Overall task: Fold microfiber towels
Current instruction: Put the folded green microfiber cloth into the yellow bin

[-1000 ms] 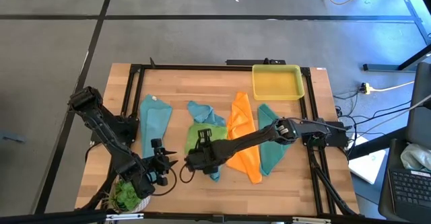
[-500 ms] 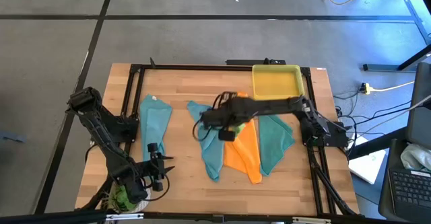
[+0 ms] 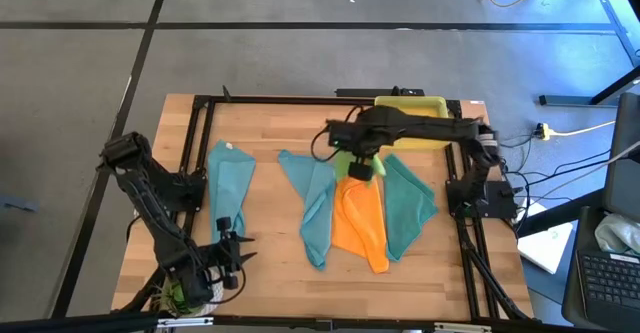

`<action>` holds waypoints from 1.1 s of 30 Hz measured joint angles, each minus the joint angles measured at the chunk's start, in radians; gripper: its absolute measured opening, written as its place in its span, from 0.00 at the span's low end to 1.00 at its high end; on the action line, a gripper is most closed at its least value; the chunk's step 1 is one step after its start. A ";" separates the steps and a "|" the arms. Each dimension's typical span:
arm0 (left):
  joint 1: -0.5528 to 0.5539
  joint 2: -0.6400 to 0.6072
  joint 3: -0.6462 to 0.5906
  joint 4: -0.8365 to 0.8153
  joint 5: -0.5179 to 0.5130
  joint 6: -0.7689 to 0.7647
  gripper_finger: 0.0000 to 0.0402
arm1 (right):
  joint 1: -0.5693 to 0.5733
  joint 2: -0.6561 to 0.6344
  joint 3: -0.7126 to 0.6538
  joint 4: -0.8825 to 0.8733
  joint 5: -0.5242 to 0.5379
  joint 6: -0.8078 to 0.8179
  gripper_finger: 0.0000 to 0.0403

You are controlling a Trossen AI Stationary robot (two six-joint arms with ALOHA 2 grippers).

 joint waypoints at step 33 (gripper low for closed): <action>0.067 0.015 0.000 -0.061 -0.088 -0.005 0.38 | -0.731 -0.217 -0.529 0.508 -0.054 -0.443 0.02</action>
